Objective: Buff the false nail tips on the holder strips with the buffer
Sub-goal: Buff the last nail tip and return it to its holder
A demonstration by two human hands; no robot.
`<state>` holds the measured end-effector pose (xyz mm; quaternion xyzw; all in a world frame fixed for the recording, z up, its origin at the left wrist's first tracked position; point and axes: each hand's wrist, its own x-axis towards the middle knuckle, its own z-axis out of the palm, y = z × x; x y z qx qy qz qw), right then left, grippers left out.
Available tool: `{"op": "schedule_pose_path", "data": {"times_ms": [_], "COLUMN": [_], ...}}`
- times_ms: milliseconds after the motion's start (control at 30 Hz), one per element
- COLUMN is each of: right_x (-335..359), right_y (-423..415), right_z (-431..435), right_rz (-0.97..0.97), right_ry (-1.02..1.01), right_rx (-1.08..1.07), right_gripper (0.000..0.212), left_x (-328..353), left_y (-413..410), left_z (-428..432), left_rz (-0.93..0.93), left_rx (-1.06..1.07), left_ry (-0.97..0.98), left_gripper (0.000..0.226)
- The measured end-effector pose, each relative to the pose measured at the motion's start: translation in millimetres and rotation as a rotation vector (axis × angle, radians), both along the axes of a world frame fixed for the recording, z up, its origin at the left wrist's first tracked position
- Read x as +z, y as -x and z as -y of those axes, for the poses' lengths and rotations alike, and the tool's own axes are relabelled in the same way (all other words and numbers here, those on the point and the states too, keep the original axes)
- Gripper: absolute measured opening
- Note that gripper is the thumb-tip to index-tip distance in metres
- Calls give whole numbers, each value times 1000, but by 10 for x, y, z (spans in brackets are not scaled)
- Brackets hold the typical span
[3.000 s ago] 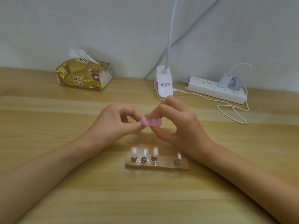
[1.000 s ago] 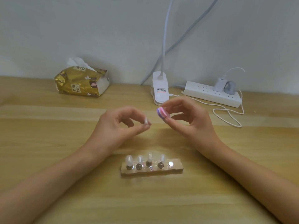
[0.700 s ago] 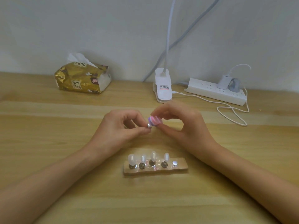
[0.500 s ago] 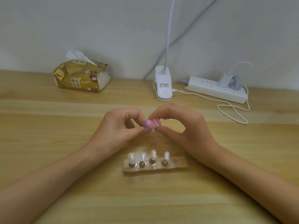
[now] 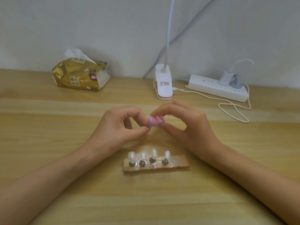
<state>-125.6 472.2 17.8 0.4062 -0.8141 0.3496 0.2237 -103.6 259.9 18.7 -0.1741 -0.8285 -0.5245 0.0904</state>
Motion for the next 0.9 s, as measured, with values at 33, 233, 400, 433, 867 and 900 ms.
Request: {"op": "schedule_pose_path", "data": {"times_ms": [33, 233, 400, 433, 867, 900], "right_x": [10, 13, 20, 5, 62, 46], "right_y": [18, 0, -65, -108, -86, -102], "right_z": [-22, -3, 14, 43, 6, 17], "right_rz": [25, -33, -88, -112, -177, -173], "right_ry": [15, -36, -26, -54, -6, -13], "right_rx": [-34, -2, 45, 97, 90, 103], "right_gripper": [13, 17, 13, 13, 16, 16], "left_x": [4, -2, -7, -6, 41, 38], "left_y": [0, 7, -2, -8, -50, -49], "left_z": [0, -3, 5, 7, -15, -13], "left_rz": [5, 5, -5, -8, -35, -32], "left_rx": [-3, -11, -20, -28, -38, -40], "left_ry": [-7, 3, 18, 19, -50, -44], "left_gripper": [18, 19, 20, 25, 26, 24]}}
